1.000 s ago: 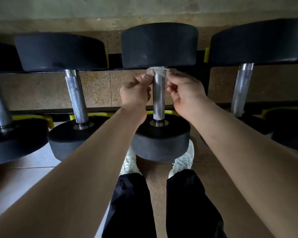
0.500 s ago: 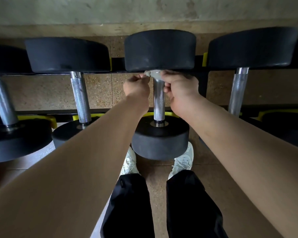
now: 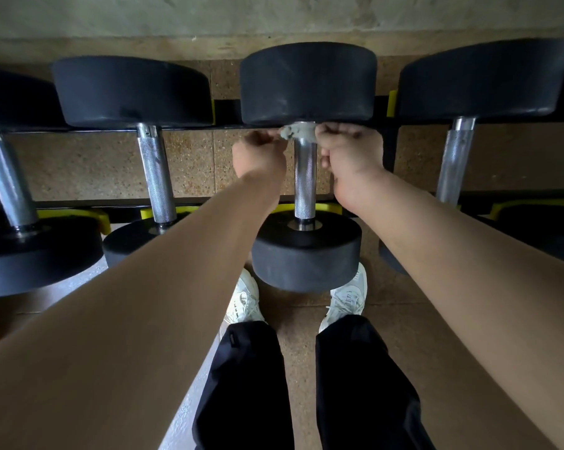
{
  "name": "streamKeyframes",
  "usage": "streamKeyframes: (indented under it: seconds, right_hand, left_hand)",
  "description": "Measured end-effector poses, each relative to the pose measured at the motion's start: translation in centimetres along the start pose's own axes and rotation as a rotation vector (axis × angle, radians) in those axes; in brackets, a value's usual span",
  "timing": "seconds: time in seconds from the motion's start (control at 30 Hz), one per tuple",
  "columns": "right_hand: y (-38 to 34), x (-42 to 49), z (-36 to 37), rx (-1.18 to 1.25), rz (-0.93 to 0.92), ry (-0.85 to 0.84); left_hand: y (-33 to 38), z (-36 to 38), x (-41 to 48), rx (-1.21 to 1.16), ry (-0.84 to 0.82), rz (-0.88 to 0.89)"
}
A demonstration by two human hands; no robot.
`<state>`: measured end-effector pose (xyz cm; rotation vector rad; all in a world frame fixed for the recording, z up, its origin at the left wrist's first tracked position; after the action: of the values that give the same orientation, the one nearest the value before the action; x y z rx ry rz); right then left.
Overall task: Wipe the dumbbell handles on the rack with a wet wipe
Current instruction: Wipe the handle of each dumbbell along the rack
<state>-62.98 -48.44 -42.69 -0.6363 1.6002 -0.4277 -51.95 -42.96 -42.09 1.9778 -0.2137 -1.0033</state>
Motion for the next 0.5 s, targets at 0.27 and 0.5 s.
streamKeyframes:
  seconds: [0.27, 0.5]
  right_hand:
    - [1.0, 0.0, -2.0, -0.21, -0.031, 0.038]
    - [3.0, -1.7, -2.7, -0.471, -0.134, -0.126]
  left_hand:
    - [-1.0, -1.2, -1.5, 0.139, -0.179, 0.066]
    - [-3.5, -2.9, -1.5, 0.287, -0.19, -0.005]
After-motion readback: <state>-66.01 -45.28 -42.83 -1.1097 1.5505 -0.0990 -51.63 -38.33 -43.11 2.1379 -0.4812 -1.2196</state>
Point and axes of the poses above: each hand's wrist, its own x-axis towards the middle knuckle, its own z-axis out of the palm, y = z × x, the point moved 2 cm from there along x, towards the middle knuckle, and after that the axes turned 11 degrees about z, right-handed, at the moved point
